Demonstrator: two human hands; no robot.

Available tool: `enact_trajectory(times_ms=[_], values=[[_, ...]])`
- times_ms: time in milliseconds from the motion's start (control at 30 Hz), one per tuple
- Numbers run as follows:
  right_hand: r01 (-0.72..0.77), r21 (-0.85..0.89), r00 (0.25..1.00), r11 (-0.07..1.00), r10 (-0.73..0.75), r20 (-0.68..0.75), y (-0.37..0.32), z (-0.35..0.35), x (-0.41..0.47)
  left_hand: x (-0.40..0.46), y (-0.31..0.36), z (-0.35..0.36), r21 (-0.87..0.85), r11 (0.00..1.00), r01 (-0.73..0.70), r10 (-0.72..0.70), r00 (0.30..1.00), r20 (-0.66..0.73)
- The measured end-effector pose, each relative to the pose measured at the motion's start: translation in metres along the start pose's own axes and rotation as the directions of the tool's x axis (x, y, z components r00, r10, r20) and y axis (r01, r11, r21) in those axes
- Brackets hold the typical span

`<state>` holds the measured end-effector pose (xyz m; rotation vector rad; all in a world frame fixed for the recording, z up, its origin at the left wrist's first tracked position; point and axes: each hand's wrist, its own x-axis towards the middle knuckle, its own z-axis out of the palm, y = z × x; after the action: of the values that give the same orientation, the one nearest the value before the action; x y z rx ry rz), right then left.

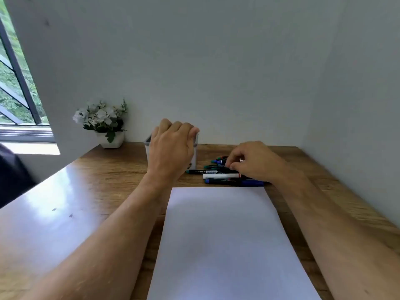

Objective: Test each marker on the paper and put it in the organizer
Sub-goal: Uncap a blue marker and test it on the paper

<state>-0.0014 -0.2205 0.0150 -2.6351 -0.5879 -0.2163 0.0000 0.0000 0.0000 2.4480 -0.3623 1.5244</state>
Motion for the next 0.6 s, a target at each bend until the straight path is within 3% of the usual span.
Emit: enact_trajectory(times_ms=[400, 600], values=[[-0.011, -0.142, 0.997, 0.99, 0.021, 0.071, -0.001, 0.012, -0.001, -0.006, 0.014, 0.006, -0.011, 0.998, -0.058, 0.059, 0.992, 0.109], [-0.018, -0.152, 0.997, 0.988, 0.028, 0.066, -0.003, 0.014, -0.002, -0.01, 0.014, 0.006, -0.032, 0.999, 0.012, -0.006, 0.985, 0.174]])
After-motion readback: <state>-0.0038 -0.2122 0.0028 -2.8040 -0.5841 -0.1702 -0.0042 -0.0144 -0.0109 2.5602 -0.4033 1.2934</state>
